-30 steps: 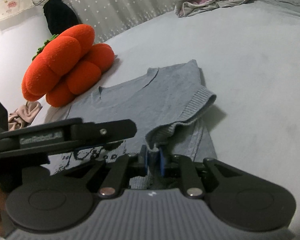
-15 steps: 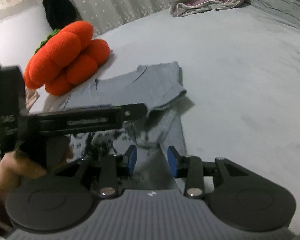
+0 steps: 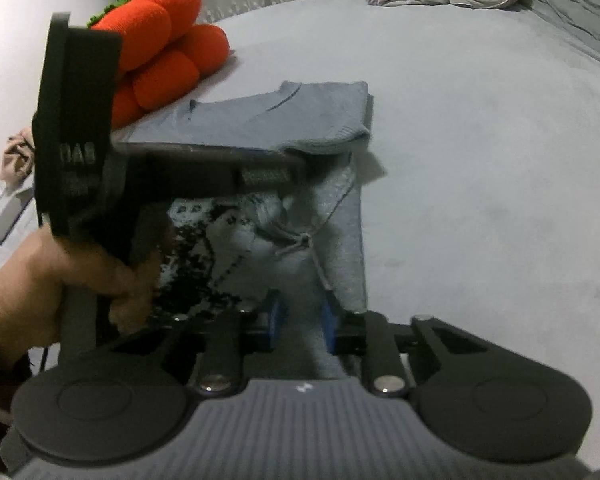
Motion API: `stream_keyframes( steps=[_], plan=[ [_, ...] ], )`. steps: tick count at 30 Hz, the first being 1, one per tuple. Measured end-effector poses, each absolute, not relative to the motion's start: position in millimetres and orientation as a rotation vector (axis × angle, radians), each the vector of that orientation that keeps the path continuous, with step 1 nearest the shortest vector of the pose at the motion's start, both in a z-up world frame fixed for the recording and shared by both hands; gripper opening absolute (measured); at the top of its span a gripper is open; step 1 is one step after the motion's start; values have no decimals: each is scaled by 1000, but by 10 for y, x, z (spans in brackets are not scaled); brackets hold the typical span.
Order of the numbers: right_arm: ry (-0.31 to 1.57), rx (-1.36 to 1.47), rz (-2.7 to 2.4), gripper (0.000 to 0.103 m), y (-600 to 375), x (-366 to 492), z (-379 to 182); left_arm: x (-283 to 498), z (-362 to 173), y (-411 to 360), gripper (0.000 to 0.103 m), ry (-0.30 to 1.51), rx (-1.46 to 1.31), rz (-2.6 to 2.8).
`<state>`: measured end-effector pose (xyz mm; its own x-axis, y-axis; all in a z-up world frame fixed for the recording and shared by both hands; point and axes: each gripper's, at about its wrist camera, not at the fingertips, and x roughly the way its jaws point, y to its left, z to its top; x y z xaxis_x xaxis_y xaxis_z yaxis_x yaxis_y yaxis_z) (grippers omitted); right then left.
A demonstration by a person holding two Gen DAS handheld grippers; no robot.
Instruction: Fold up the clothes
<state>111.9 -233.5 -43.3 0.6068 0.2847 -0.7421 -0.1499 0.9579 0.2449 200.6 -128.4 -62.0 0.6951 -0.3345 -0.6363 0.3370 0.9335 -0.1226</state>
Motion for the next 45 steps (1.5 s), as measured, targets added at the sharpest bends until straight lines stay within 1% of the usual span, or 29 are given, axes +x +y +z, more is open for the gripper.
stream_keyframes(
  steps=[2, 5, 10, 16, 18, 20, 22, 24, 25, 26, 27, 29, 31, 32, 34, 35, 37, 38, 39, 40, 41, 42, 43, 44, 45],
  plan=[
    [880, 161, 244, 16, -2353, 1108, -416, 2065, -622, -1171, 6, 711, -75, -354],
    [864, 173, 234, 5, -2398, 1102, -371, 2104, -581, -1020, 5, 697, -181, -346],
    [808, 330, 280, 4, -2532, 1123, -245, 2178, -443, -807, 5, 632, -307, -355],
    [754, 550, 359, 4, -2582, 1238, -207, 2306, -337, -622, 5, 570, -356, -348],
    [759, 579, 375, 4, -2530, 1305, -252, 2306, -343, -513, 5, 534, -382, -349],
    [785, 562, 378, 4, -2446, 1355, -307, 2311, -393, -399, 6, 538, -418, -347],
    [812, 543, 380, 4, -2362, 1404, -364, 2350, -476, -283, 11, 566, -453, -339],
    [852, 501, 376, 4, -2266, 1439, -441, 2413, -580, -167, 24, 605, -508, -324],
    [857, 491, 376, 6, -2253, 1442, -441, 2446, -635, -106, 28, 625, -540, -314],
    [861, 480, 375, 11, -2240, 1446, -440, 2473, -682, -66, 36, 643, -565, -306],
    [866, 469, 375, 13, -2226, 1449, -439, 2499, -727, -30, 42, 662, -589, -298],
    [861, 451, 376, 13, -2223, 1441, -414, 2537, -785, -40, 45, 690, -590, -296],
    [848, 441, 369, 13, -2251, 1422, -391, 2559, -811, -91, 46, 704, -558, -301],
    [845, 439, 362, 14, -2269, 1414, -391, 2547, -799, -128, 49, 699, -528, -316],
    [855, 444, 349, 14, -2296, 1412, -427, 2492, -760, -228, 56, 671, -452, -366],
    [862, 446, 344, 14, -2312, 1417, -440, 2455, -739, -279, 64, 654, -407, -393],
    [870, 448, 337, 14, -2313, 1438, -455, 2366, -703, -421, 72, 617, -275, -426],
    [871, 448, 336, 14, -2303, 1450, -458, 2332, -704, -488, 75, 604, -209, -438],
    [871, 447, 336, 14, -2306, 1449, -457, 2300, -709, -554, 75, 591, -143, -450],
    [870, 446, 337, 14, -2308, 1448, -455, 2288, -721, -613, 75, 589, -102, -455],
    [869, 442, 337, 14, -2302, 1445, -455, 2299, -736, -655, 69, 593, -75, -446],
    [869, 438, 337, 15, -2296, 1443, -454, 2319, -740, -677, 45, 597, -63, -427],
    [867, 434, 335, 15, -2285, 1446, -455, 2347, -741, -679, 28, 603, -67, -408],
    [866, 430, 333, 15, -2275, 1449, -456, 2360, -734, -636, 5, 603, -96, -393],
    [864, 426, 331, 15, -2265, 1451, -455, 2371, -725, -585, 5, 600, -130, -378]
  ],
)
